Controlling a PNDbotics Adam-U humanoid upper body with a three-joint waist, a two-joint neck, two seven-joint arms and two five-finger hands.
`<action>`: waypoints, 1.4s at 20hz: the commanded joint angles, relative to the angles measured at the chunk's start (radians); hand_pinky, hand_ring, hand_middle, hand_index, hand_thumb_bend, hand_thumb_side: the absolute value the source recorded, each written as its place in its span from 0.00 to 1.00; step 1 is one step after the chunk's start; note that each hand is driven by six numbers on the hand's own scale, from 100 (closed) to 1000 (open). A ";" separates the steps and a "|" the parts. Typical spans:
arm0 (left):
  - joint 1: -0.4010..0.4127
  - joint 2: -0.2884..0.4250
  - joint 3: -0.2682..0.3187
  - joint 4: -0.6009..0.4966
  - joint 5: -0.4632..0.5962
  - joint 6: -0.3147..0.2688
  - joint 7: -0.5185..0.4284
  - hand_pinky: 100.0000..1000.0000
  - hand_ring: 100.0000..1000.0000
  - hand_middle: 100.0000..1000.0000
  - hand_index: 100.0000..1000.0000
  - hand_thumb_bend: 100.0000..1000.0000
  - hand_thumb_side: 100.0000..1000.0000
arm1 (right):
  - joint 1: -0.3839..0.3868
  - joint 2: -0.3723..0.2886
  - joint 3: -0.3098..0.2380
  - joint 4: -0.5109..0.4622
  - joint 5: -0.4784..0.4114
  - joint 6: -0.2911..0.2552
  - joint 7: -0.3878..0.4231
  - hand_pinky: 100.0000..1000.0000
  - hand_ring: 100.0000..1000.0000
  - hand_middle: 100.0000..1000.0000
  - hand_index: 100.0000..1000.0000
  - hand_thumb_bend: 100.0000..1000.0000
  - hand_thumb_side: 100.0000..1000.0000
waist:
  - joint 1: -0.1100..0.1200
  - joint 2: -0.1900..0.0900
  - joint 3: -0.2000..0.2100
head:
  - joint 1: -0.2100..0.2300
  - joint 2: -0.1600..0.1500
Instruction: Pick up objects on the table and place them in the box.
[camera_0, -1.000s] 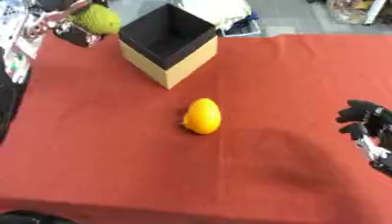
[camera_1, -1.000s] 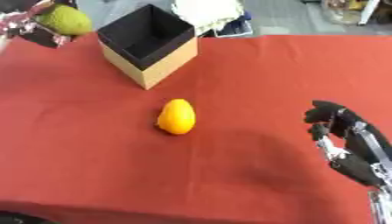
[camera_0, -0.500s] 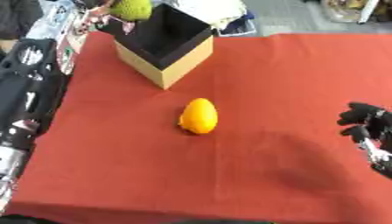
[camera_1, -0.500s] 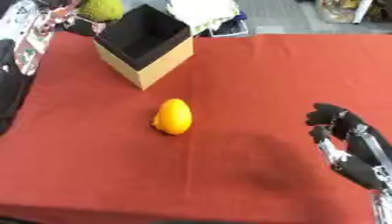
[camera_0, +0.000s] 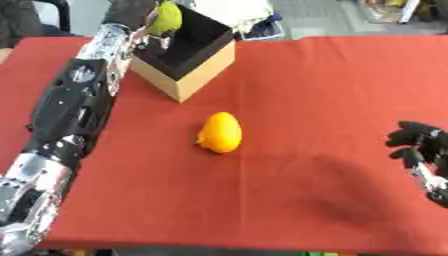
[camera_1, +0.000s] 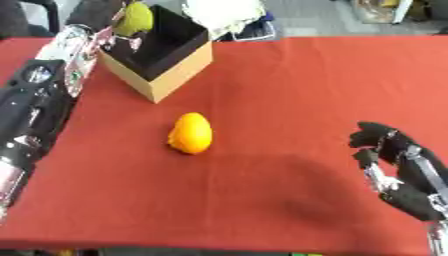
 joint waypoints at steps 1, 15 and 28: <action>-0.031 0.014 0.012 0.001 -0.007 0.038 0.050 0.79 0.82 0.90 0.97 0.42 0.45 | -0.011 -0.010 -0.001 -0.009 -0.007 0.000 0.002 0.60 0.70 0.68 0.86 0.00 0.41 | 0.000 -0.013 -0.001 | 0.005 0.005; -0.017 0.025 -0.182 -0.201 0.180 -0.076 0.041 0.76 0.73 0.76 0.92 0.27 0.53 | -0.018 -0.017 0.002 -0.012 -0.005 -0.002 0.007 0.60 0.70 0.68 0.86 0.00 0.41 | 0.009 -0.006 -0.006 | 0.001 -0.002; 0.102 0.230 -0.559 -0.490 0.392 -0.308 -0.191 0.75 0.73 0.76 0.88 0.35 0.64 | -0.023 -0.023 0.001 -0.012 -0.006 -0.005 0.008 0.60 0.70 0.68 0.86 0.00 0.41 | 0.008 -0.002 0.002 | -0.019 -0.011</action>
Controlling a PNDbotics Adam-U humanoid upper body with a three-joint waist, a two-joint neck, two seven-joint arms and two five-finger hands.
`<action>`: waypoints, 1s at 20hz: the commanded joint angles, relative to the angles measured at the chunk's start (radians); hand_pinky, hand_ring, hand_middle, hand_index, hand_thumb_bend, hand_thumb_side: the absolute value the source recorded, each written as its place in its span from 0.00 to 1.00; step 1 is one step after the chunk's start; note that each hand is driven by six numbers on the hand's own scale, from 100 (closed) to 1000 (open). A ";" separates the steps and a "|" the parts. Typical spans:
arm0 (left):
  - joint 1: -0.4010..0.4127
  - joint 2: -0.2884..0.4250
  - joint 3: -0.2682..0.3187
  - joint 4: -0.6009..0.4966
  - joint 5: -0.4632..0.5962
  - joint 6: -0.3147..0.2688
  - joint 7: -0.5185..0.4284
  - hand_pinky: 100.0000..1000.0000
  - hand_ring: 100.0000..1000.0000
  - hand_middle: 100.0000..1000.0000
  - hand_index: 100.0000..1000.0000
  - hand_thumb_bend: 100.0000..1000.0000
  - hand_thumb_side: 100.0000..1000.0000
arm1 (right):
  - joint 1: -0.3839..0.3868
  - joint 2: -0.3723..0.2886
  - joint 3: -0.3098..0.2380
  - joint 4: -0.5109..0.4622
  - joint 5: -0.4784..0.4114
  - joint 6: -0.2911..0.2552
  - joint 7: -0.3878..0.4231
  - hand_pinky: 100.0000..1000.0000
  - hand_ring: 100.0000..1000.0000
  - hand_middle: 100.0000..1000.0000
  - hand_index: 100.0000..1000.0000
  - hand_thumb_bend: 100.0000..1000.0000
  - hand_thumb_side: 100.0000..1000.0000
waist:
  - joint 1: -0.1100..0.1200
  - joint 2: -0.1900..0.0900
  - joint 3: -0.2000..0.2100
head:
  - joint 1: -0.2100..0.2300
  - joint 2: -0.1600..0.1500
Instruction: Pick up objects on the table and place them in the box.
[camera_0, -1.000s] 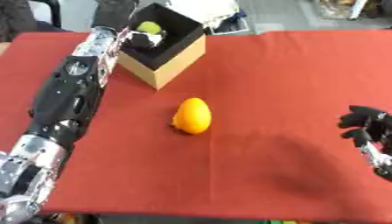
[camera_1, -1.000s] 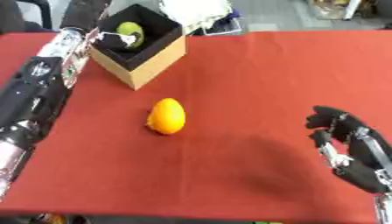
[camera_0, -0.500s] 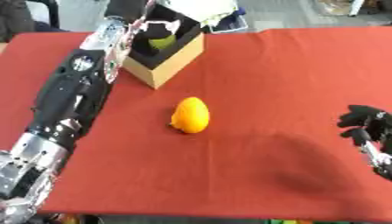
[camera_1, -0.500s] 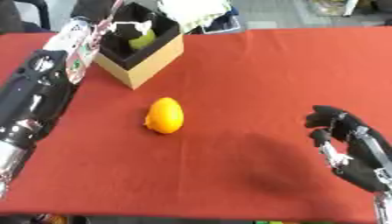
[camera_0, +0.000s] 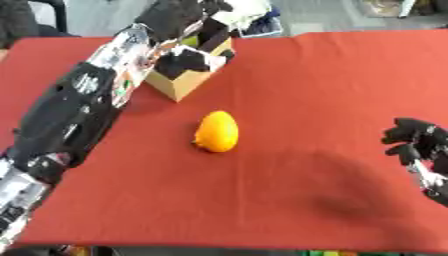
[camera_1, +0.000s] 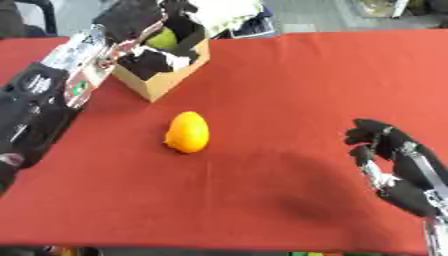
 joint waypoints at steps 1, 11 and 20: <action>-0.005 0.062 -0.084 -0.031 0.031 -0.058 -0.054 0.75 0.73 0.76 0.88 0.36 0.64 | -0.007 -0.021 -0.003 -0.012 -0.006 -0.004 -0.001 0.60 0.70 0.68 0.86 0.00 0.41 | -0.004 -0.012 0.003 | -0.008 -0.009; 0.006 0.067 -0.178 0.028 0.042 -0.242 -0.238 0.76 0.73 0.77 0.90 0.36 0.59 | -0.003 -0.016 -0.009 -0.010 -0.003 -0.003 -0.005 0.60 0.70 0.68 0.86 0.00 0.41 | -0.008 -0.012 0.016 | -0.023 -0.006; -0.010 0.047 -0.056 0.059 0.035 -0.396 -0.402 0.64 0.50 0.44 0.63 0.17 0.15 | -0.001 -0.013 -0.012 -0.009 -0.001 -0.002 -0.007 0.61 0.70 0.68 0.85 0.00 0.41 | -0.010 -0.013 0.019 | -0.026 -0.004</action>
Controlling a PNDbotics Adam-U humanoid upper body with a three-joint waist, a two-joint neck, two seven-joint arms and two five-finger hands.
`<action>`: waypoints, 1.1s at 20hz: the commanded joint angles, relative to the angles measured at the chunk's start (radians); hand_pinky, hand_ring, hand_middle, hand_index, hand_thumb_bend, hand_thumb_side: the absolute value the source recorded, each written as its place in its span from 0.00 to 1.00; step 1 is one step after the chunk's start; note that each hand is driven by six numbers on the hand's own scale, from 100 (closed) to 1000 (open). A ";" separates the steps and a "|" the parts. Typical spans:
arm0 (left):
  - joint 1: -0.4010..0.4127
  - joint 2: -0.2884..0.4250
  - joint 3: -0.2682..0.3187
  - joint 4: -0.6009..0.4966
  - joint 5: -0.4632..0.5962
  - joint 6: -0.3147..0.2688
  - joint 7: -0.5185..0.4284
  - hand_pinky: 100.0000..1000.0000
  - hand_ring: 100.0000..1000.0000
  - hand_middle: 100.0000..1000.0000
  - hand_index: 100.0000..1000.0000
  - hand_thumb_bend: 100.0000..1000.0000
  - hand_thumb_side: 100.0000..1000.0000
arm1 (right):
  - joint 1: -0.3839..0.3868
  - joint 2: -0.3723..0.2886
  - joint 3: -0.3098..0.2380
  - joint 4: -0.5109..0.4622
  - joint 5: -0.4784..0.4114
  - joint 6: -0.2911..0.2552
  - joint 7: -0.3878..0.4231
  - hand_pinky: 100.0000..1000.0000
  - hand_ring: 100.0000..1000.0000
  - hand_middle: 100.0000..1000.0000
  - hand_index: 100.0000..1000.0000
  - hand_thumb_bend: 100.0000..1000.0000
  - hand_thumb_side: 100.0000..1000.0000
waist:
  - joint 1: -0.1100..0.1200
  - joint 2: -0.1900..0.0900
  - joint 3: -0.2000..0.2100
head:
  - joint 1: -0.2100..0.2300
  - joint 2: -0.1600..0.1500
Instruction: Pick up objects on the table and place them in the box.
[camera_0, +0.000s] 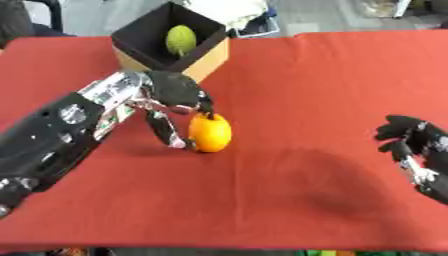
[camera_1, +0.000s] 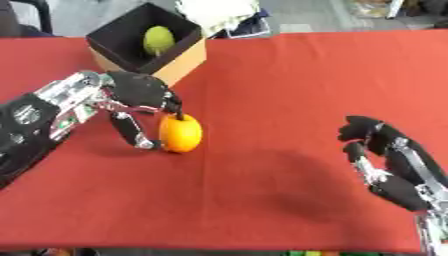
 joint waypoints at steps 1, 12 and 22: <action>-0.027 0.010 0.067 -0.024 0.024 -0.033 -0.056 0.62 0.47 0.39 0.58 0.13 0.12 | -0.004 -0.013 -0.008 -0.009 -0.001 0.001 -0.003 0.61 0.70 0.68 0.85 0.00 0.41 | -0.003 -0.013 0.003 | -0.004 -0.004; -0.028 0.038 0.213 -0.201 0.208 0.105 -0.094 0.59 0.45 0.31 0.53 0.03 0.08 | -0.003 -0.011 -0.011 -0.008 0.000 0.003 -0.005 0.61 0.70 0.68 0.85 0.00 0.41 | -0.003 -0.015 0.010 | -0.009 -0.004; -0.092 0.001 0.495 0.026 0.074 0.288 0.072 0.60 0.48 0.37 0.58 0.00 0.04 | 0.001 -0.010 -0.012 -0.005 -0.001 0.006 -0.004 0.61 0.70 0.68 0.85 0.00 0.41 | -0.002 -0.020 0.016 | -0.014 -0.002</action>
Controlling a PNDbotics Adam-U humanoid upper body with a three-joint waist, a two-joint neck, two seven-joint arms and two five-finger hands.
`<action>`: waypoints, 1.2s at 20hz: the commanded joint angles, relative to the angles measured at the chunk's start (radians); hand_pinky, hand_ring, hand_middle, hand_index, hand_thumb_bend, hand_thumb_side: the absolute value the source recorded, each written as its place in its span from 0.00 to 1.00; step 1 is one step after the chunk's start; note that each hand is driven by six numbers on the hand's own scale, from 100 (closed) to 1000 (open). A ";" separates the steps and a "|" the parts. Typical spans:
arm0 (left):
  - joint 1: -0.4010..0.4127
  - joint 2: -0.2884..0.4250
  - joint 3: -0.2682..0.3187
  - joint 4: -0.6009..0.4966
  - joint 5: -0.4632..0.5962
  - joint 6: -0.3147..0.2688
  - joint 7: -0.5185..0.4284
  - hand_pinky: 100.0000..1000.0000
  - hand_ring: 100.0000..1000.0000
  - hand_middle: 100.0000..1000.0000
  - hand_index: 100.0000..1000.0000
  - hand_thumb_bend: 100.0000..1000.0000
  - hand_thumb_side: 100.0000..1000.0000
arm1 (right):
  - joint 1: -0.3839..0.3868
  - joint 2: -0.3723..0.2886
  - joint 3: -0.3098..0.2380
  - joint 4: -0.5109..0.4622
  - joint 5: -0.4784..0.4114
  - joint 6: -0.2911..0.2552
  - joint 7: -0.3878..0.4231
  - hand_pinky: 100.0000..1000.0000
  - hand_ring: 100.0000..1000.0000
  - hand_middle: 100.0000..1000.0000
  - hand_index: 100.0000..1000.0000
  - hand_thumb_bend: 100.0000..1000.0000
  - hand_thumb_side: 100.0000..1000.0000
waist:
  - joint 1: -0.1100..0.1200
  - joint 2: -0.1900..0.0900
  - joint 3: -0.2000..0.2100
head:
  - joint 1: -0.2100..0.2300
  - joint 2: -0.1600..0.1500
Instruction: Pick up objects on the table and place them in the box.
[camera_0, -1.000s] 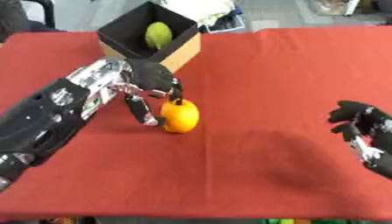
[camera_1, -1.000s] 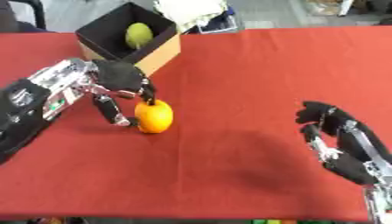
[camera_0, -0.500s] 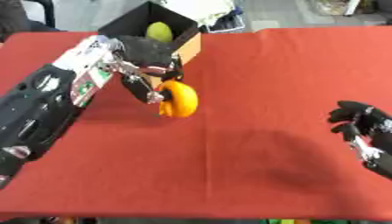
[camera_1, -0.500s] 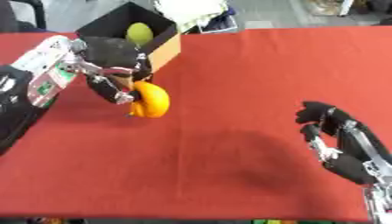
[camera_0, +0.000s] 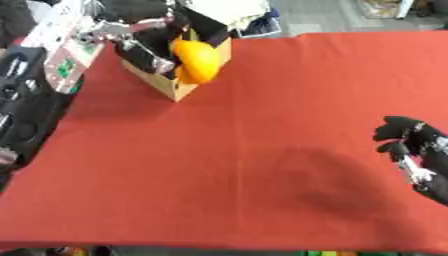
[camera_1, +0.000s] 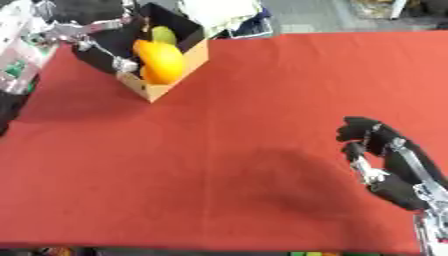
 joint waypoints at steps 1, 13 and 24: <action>-0.042 -0.015 0.104 0.079 -0.056 0.060 0.058 0.61 0.49 0.38 0.59 0.00 0.04 | -0.005 -0.010 -0.005 -0.010 -0.001 0.002 0.000 0.61 0.70 0.68 0.85 0.00 0.41 | -0.002 -0.019 -0.001 | 0.000 -0.002; -0.125 -0.189 0.207 0.385 -0.260 0.273 0.272 0.65 0.60 0.63 0.83 0.03 0.11 | -0.009 -0.007 0.011 -0.008 -0.005 -0.002 0.018 0.61 0.70 0.68 0.85 0.00 0.41 | 0.000 -0.010 -0.041 | 0.021 -0.003; -0.114 -0.250 0.238 0.510 -0.297 0.545 0.622 0.75 0.75 0.88 0.99 0.00 0.80 | -0.013 -0.006 0.009 -0.008 -0.006 -0.001 0.020 0.61 0.70 0.68 0.85 0.00 0.41 | 0.000 -0.005 -0.043 | 0.019 -0.009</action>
